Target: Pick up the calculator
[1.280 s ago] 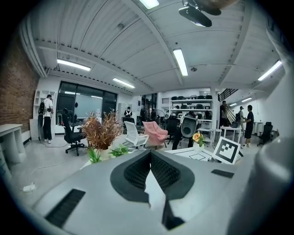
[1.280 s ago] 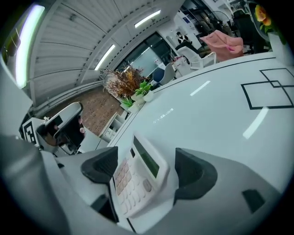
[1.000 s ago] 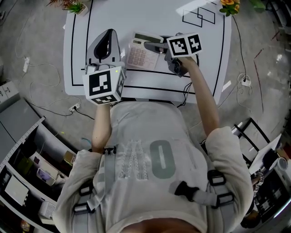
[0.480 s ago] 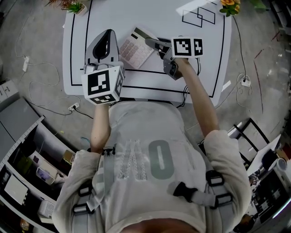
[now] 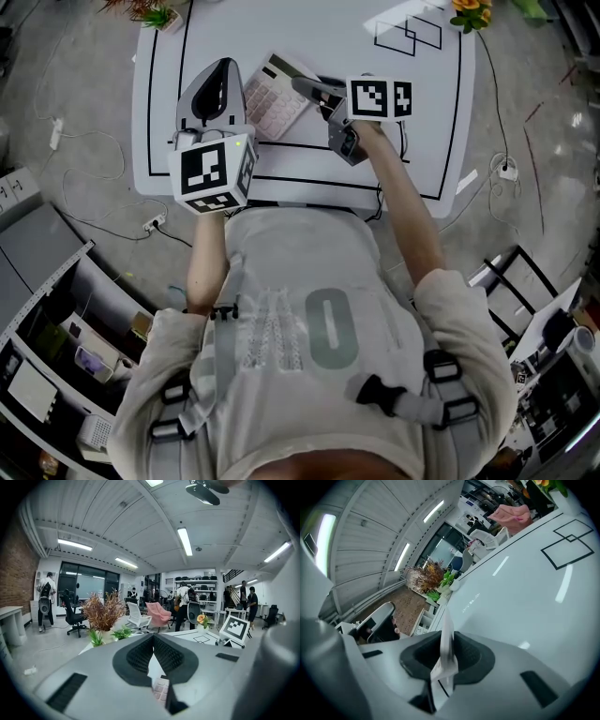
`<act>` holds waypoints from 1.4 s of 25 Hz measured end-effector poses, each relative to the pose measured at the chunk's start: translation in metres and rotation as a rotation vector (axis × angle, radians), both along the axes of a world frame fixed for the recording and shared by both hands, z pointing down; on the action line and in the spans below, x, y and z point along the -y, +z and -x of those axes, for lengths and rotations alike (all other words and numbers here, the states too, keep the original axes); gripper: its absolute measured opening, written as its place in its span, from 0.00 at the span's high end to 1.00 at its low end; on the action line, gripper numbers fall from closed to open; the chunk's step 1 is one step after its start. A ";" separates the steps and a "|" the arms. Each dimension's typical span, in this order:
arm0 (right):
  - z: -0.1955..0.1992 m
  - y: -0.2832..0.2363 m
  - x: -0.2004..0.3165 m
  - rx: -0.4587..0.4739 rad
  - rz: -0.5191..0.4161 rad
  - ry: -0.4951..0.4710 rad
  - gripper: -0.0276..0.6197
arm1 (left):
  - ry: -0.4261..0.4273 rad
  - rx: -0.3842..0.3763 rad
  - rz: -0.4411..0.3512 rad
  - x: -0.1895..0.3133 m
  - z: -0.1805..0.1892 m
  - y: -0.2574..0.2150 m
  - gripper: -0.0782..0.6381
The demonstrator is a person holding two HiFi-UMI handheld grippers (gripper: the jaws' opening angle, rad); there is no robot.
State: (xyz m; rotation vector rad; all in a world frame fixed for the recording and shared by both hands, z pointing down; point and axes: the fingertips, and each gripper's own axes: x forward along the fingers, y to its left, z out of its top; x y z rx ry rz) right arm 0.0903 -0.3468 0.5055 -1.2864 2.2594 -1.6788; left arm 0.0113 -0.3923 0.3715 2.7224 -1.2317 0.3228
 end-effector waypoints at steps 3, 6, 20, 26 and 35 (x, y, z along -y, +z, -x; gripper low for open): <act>-0.003 -0.001 0.002 -0.009 -0.009 0.013 0.84 | 0.012 -0.009 -0.002 -0.003 -0.002 -0.003 0.86; -0.009 -0.008 0.007 -0.029 -0.037 0.047 0.84 | 0.015 -0.013 -0.031 -0.003 -0.001 -0.013 0.86; -0.078 -0.124 -0.001 -0.593 -0.356 0.321 0.84 | 0.072 -0.093 -0.145 -0.024 -0.016 -0.064 0.86; -0.076 -0.174 -0.035 -0.873 -0.505 0.416 0.84 | 0.099 -0.101 -0.176 -0.037 -0.022 -0.078 0.86; -0.067 -0.213 -0.077 -1.055 -0.634 0.556 0.84 | 0.107 -0.122 -0.209 -0.042 -0.020 -0.091 0.86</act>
